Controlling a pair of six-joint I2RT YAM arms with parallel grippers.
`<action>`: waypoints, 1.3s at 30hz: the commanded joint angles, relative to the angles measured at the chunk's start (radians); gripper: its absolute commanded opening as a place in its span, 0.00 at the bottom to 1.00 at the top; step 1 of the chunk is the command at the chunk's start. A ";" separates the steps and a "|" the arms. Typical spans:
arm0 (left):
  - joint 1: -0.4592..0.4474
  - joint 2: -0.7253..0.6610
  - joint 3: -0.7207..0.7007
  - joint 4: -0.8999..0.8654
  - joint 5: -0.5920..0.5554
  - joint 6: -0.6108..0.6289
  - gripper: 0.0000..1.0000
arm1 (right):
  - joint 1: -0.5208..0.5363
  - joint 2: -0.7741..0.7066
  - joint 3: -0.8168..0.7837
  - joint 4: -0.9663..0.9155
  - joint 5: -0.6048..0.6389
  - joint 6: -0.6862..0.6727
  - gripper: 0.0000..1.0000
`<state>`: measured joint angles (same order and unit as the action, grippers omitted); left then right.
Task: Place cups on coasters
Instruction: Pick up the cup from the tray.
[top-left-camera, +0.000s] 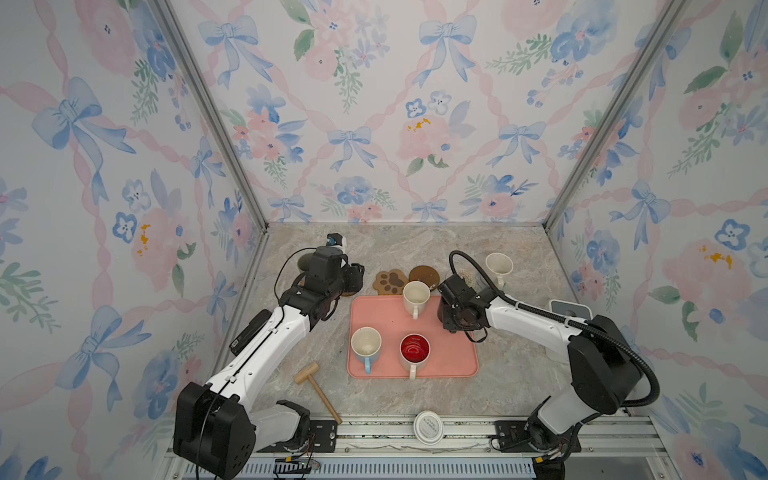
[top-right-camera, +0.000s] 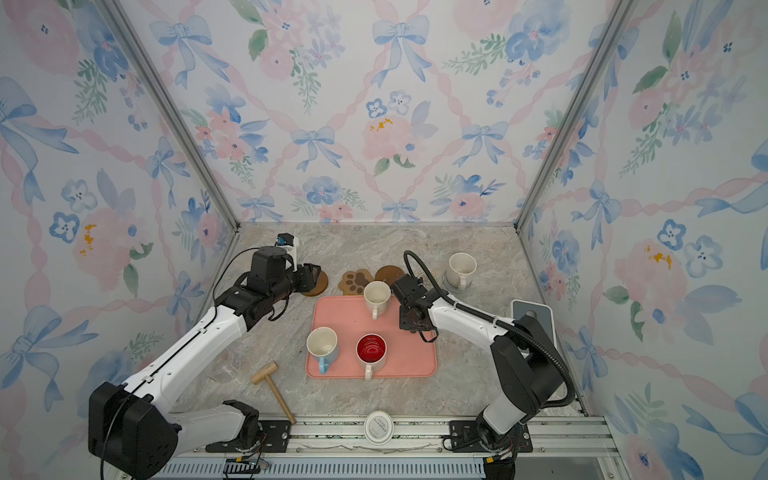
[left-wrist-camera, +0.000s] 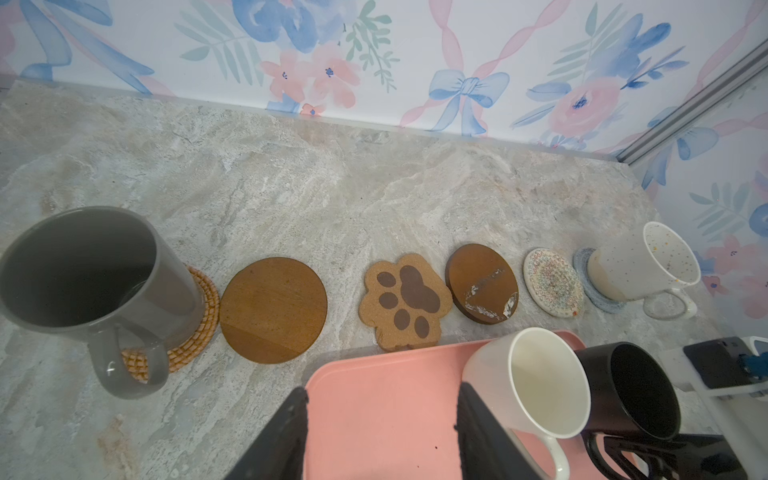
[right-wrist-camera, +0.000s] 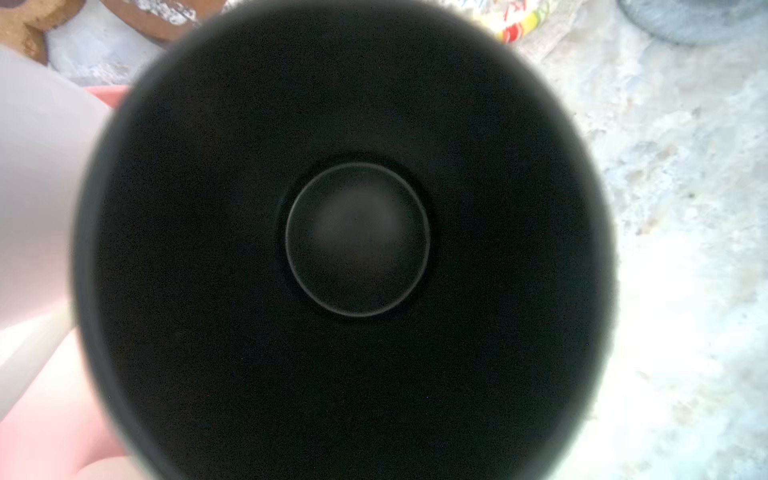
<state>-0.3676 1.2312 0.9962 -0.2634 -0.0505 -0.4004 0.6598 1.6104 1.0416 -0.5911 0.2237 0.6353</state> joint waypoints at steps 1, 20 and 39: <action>-0.008 -0.003 0.007 -0.014 0.009 0.012 0.54 | -0.015 0.018 0.027 -0.002 -0.004 -0.004 0.26; -0.015 -0.018 -0.012 -0.013 0.002 0.006 0.54 | 0.006 -0.049 0.077 -0.093 0.061 -0.068 0.00; -0.037 -0.009 -0.016 -0.013 0.006 -0.011 0.53 | -0.102 -0.069 0.168 -0.069 0.050 -0.178 0.00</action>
<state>-0.3958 1.2312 0.9958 -0.2634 -0.0505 -0.4019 0.5800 1.5745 1.1503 -0.6949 0.2436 0.4911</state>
